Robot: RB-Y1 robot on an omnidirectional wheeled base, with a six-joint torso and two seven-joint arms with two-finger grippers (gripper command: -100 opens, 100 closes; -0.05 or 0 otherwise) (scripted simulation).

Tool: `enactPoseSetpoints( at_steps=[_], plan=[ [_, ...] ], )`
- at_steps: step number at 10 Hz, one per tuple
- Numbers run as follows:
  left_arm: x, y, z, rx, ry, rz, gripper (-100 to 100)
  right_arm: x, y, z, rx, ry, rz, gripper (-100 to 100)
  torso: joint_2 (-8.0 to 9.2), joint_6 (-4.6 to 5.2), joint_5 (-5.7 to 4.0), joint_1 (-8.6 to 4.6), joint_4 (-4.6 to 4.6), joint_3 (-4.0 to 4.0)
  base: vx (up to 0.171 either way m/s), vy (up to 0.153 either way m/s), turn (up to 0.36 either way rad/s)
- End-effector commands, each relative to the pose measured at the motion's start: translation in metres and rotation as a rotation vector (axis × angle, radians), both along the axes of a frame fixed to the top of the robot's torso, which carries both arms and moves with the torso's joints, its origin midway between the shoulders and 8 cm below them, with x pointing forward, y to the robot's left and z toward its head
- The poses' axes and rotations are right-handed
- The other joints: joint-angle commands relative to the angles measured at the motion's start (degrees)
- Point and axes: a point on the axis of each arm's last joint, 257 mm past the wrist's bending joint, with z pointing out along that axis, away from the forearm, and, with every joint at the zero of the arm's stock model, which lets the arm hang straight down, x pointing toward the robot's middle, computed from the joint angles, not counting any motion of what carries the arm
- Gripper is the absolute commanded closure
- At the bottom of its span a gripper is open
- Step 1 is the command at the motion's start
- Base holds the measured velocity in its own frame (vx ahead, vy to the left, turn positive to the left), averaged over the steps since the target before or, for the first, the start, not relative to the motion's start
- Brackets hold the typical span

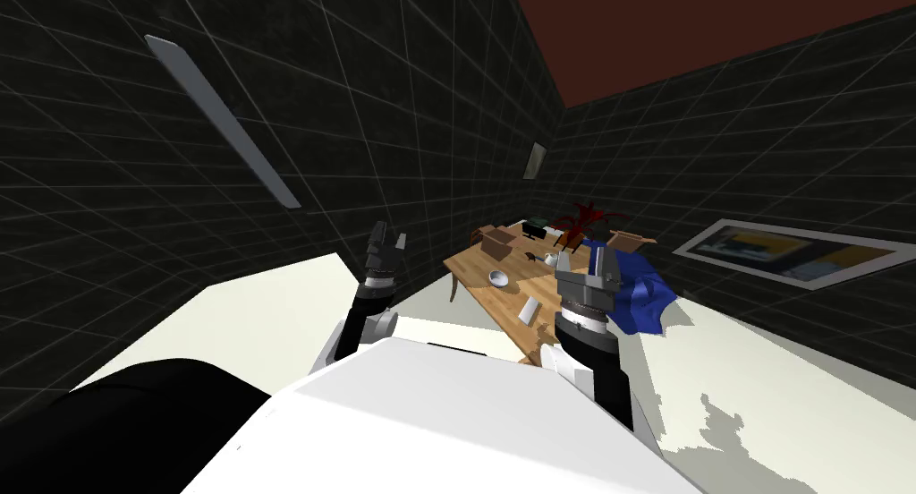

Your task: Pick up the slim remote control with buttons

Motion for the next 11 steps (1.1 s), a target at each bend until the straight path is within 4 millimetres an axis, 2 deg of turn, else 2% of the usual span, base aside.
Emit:
enactPoseSetpoints(
  at_steps=[1,6,7,9,10,11],
  plan=[
    [0.000,0.000,0.000,0.000,0.000,0.000,0,0.002,0.007,-0.001,-0.034,0.004,0.013,-100,0.00,0.00,0.00,0.00,0.00,0.00,-0.018,0.031,0.062],
    [0.000,0.000,0.000,0.000,0.000,0.000,0,0.018,0.051,-0.011,-0.248,0.014,0.073,-100,0.03,-0.02,0.07,0.28,0.01,0.02,-0.019,0.065,0.148],
    [0.000,0.000,0.000,0.000,0.000,0.000,0,0.018,0.052,-0.012,-0.260,0.016,0.079,-100,0.02,-0.03,0.06,0.26,0.01,0.01,-0.006,0.045,0.064],
    [0.000,0.000,0.000,0.000,0.000,0.000,0,0.026,0.075,-0.023,-0.380,0.016,0.100,-100,0.00,-0.02,0.04,0.17,0.00,0.00,-0.004,0.049,0.217],
    [0.000,0.000,0.000,0.000,0.000,0.000,0,0.026,0.076,-0.024,-0.392,0.018,0.106,-100,0.01,-0.04,0.05,0.19,0.00,0.00,-0.008,0.030,0.076],
    [0.000,0.000,0.000,0.000,0.000,0.000,0,0.030,0.088,-0.033,-0.461,0.019,0.116,-100,0.04,0.03,0.03,0.12,0.01,0.02,-0.015,0.032,0.145]
  ],
)
